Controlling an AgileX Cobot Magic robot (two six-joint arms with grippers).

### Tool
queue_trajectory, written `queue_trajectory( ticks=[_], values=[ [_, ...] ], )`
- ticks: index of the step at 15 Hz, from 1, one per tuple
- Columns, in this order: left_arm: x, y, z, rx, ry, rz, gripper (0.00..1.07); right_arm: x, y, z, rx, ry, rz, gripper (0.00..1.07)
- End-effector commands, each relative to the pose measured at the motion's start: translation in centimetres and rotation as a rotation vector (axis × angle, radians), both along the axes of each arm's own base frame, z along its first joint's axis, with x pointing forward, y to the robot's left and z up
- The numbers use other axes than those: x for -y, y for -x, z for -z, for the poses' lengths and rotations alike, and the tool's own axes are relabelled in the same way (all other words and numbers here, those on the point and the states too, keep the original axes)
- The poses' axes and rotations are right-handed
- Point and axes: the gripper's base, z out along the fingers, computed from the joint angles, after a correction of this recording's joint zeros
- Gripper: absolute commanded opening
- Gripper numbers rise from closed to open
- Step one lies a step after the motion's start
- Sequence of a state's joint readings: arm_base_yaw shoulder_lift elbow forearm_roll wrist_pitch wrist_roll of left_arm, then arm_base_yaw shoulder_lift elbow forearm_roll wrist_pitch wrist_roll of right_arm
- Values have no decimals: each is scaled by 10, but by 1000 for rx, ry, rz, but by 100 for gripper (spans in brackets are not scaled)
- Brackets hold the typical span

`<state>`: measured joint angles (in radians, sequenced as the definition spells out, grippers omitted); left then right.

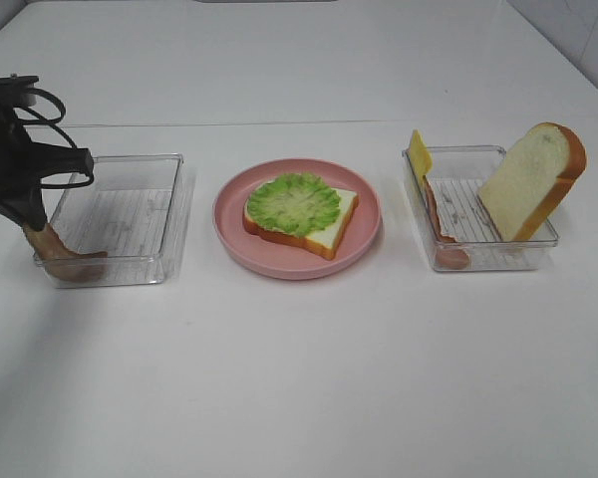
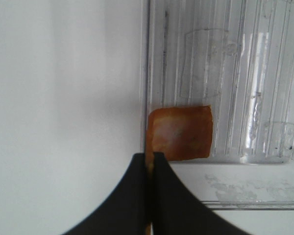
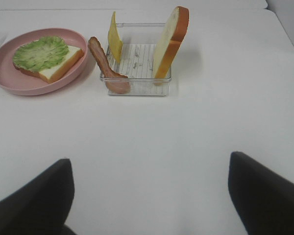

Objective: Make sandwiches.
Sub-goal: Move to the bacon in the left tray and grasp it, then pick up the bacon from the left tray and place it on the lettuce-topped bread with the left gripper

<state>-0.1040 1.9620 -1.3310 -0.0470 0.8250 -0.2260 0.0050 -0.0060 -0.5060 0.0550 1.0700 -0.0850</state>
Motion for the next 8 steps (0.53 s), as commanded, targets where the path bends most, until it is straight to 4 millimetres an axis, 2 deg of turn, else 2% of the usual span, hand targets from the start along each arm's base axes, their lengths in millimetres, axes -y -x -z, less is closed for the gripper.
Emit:
queue_trajectory(
  ticks=[1,3,8],
  values=[
    [1,-1,1,7,11,-9,0,0,1,0,15,-9,8,81],
    [1,0,-3,16,13,-9,0,0,1,0,15,-9,8,81],
    [8,-8,-44,60,80,25,0,0,1,0,15,-9,8,81]
  ],
)
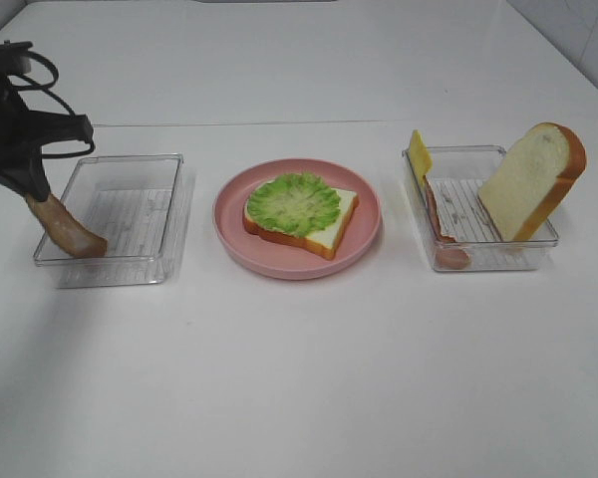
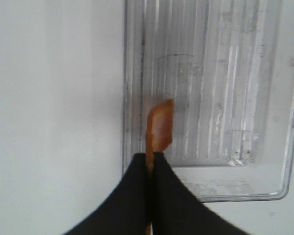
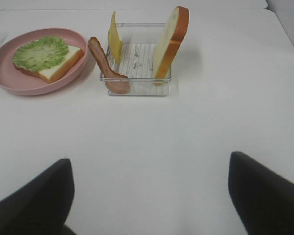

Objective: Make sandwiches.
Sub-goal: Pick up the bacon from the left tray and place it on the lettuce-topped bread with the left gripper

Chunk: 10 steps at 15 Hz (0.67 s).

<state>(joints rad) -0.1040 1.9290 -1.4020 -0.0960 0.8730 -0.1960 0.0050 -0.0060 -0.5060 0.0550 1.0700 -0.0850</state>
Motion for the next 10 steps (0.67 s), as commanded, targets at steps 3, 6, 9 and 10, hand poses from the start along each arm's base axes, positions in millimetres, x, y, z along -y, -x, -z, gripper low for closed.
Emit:
queue_trajectory(
  ticks=[3,6,9,10],
  values=[
    [18,-15,-48,89,177,72,0,0,1,0,15,-9,8,81],
    [35,-27,-84,228,365,146,0,0,1,0,15,-9,8,81],
    [55,-37,-90,293,564,190,0,0,1,0,15,-9,8,81],
    [63,-41,-86,303,616,200,0,0,1,0,15,-9,8,81]
  ],
)
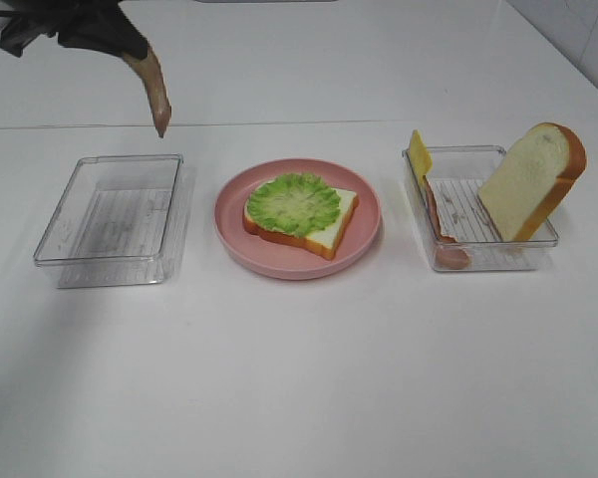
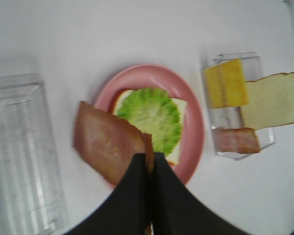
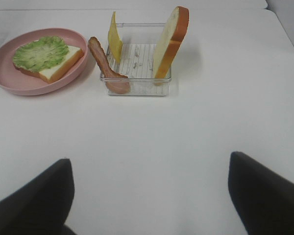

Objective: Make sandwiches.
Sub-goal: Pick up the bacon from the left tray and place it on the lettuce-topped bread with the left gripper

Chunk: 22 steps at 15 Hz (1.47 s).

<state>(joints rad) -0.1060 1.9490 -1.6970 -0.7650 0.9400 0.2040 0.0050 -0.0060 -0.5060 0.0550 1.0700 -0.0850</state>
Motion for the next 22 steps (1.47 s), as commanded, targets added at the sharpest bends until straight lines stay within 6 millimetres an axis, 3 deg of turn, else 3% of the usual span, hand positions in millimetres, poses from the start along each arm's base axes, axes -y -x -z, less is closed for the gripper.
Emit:
queue_trajectory(
  ticks=[1,6,7,12,14,16,22],
  values=[
    [19,-7,7,20,114,40,0,0,1,0,15,-9,8,81],
    [81,-15,50,-4,289,116,0,0,1,0,15,-9,8,81],
    [101,-17,67,-27,343,106,0,0,1,0,15,-9,8,81],
    [135,-12,106,-100,370,137,0,0,1,0,15,-9,8,81],
    [137,-12,120,-107,341,160,0,0,1,0,15,-9,8,81],
    [126,-15,136,-133,291,165,0,0,1,0,15,-9,8,81],
    [87,-28,144,-123,192,141,0,0,1,0,15,-9,8,81]
  ],
)
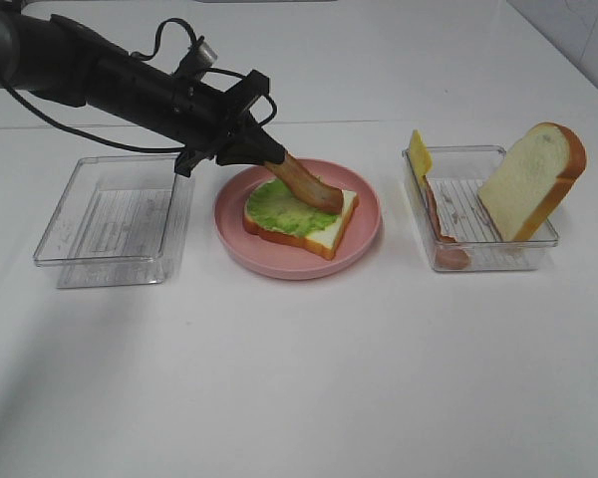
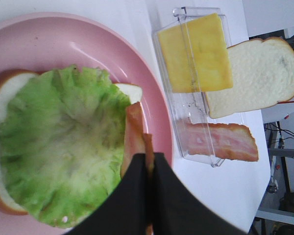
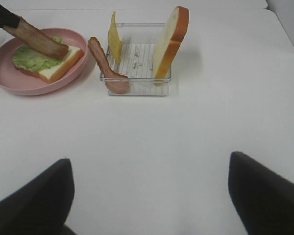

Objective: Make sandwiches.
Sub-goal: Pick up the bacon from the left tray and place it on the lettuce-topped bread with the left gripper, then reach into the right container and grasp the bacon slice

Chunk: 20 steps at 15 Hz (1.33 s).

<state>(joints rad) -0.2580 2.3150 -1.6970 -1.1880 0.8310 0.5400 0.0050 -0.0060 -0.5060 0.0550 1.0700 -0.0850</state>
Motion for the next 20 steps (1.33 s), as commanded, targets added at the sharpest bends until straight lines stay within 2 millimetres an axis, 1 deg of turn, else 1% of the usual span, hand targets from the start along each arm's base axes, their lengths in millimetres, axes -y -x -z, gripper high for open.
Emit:
queue_trajectory(
  ticks=[1,2,3,4,5,6,8,10,11,14,17,18,19,20],
  values=[
    [-2,1,-1,9,-25,23,0,0,1,0,15,-9,8,81],
    [-4,1,1,18,-60,43,8,0,1,0,15,-9,8,81],
    [-4,2,2,23,-79,54,20,0,1,0,15,-9,8,81],
    [-5,2,3,26,-85,56,35,0,1,0,15,-9,8,81],
    [-5,1,1,37,-92,49,55,0,1,0,15,-9,8,81],
    [-6,0,-2,56,-103,39,70,0,1,0,15,-9,8,81],
    [-8,-1,-13,100,-122,28,83,0,1,0,15,-9,8,81],
    [-12,-3,-24,160,-173,25,84,0,1,0,15,-9,8,81],
    [-15,-2,-34,213,-230,51,84,0,1,0,15,-9,8,81],
    [-23,5,-61,294,-340,117,84,0,1,0,15,-9,8,81],
    [-34,21,-101,293,-436,112,84,0,1,0,15,-9,8,81],
    [-36,25,-108,285,-452,108,84,0,1,0,15,-9,8,81],
    [-43,38,-129,251,-487,99,84,0,1,0,15,-9,8,81],
    [-47,49,-141,205,-509,110,84,0,1,0,15,-9,8,81]
  ],
)
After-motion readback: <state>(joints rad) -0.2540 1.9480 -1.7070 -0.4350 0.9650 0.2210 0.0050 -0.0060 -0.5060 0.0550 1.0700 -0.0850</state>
